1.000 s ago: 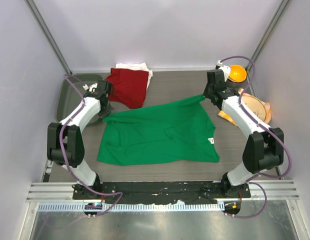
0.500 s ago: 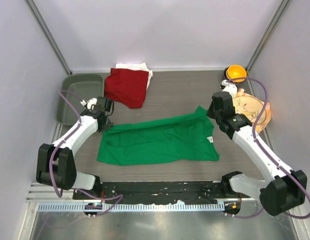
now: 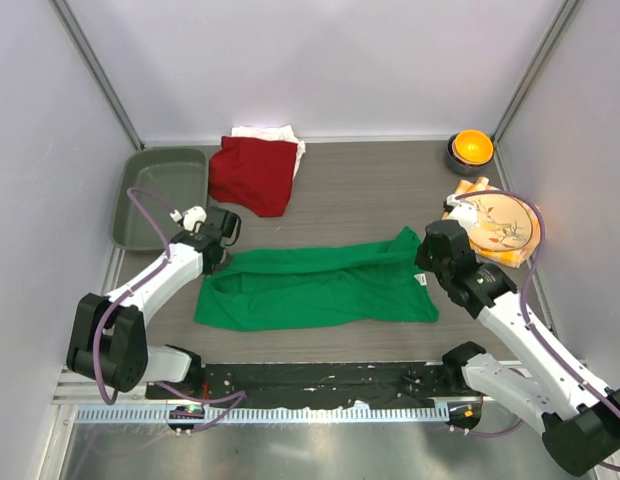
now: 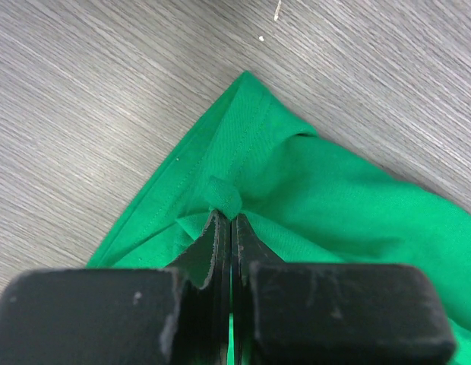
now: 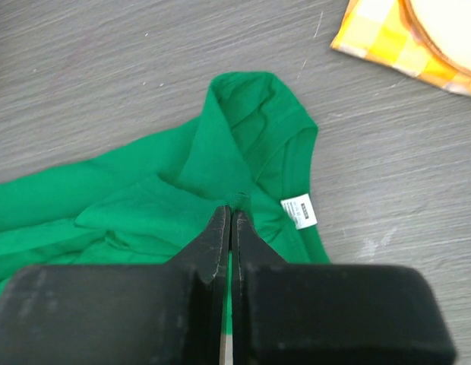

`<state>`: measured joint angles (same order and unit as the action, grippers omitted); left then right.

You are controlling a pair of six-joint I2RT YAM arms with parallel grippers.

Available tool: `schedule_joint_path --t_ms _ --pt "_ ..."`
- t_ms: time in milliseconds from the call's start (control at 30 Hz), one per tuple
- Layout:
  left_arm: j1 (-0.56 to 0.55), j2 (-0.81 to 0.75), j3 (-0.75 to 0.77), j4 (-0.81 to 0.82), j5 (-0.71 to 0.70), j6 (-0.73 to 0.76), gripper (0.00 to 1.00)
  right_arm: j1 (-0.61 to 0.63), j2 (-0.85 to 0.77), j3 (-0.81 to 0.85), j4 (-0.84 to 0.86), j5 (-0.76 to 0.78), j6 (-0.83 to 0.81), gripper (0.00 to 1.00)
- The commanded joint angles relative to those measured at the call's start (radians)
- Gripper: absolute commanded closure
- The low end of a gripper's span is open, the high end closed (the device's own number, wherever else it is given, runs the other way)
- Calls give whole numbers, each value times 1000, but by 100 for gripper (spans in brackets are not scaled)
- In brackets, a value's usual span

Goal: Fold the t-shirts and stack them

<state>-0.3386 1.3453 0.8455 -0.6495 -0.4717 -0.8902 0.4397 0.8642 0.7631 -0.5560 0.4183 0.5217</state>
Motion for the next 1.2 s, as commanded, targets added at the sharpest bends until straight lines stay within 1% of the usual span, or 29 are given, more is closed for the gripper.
schedule_joint_path --t_ms 0,100,267,333,400,433,467,500,533,567,600,633,733,800,867,933,967,1033,1067,1100,1167 --pt "-10 -25 -10 27 -44 -33 100 62 -70 -19 -56 33 118 99" --pt "-19 -21 -16 31 -50 -42 100 111 -108 -41 -94 46 165 99" --pt "-42 -32 -22 30 -64 -56 100 185 -99 -57 -195 22 253 99" --pt "-49 -44 -31 30 -65 -69 93 229 -91 -68 -231 -13 279 99" --pt "-56 -64 -45 33 -59 -75 77 263 -93 -76 -274 -12 331 87" --pt "-60 -72 -57 34 -59 -79 59 301 -100 -73 -283 -3 351 61" --pt "-65 -89 -62 37 -58 -85 23 312 -105 -62 -292 8 365 44" --pt "-65 -98 -65 37 -56 -93 8 320 -106 -48 -295 20 365 33" --pt "-69 -104 -66 39 -54 -95 0 324 -97 -35 -297 48 359 17" --pt "-69 -109 -66 39 -56 -92 0 324 -90 3 -292 68 350 11" --pt "-69 -118 -62 33 -58 -86 0 324 -76 21 -291 92 322 6" --pt "-71 -121 -46 25 -61 -82 0 324 -45 37 -282 138 307 4" --pt "-71 -135 -20 10 -67 -70 0 324 16 64 -194 180 224 3" --pt "-71 -144 -5 -5 -67 -62 0 324 84 48 -101 192 161 2" --pt "-71 -153 10 -15 -73 -56 0 323 161 21 6 194 137 2" --pt "-71 -169 23 -19 -74 -49 0 320 222 5 76 186 112 1" --pt "-71 -176 26 -25 -79 -49 0 303 278 -1 137 171 104 2" --pt "-71 -195 35 -29 -73 -41 0 291 329 -8 198 131 86 9" --pt "-73 -201 38 -29 -62 -38 0 281 358 -18 261 114 77 12" --pt "-71 -207 41 -30 -58 -35 0 262 415 -13 278 81 74 19" --pt "-71 -222 47 -36 -54 -30 0 249 470 7 306 63 63 28"
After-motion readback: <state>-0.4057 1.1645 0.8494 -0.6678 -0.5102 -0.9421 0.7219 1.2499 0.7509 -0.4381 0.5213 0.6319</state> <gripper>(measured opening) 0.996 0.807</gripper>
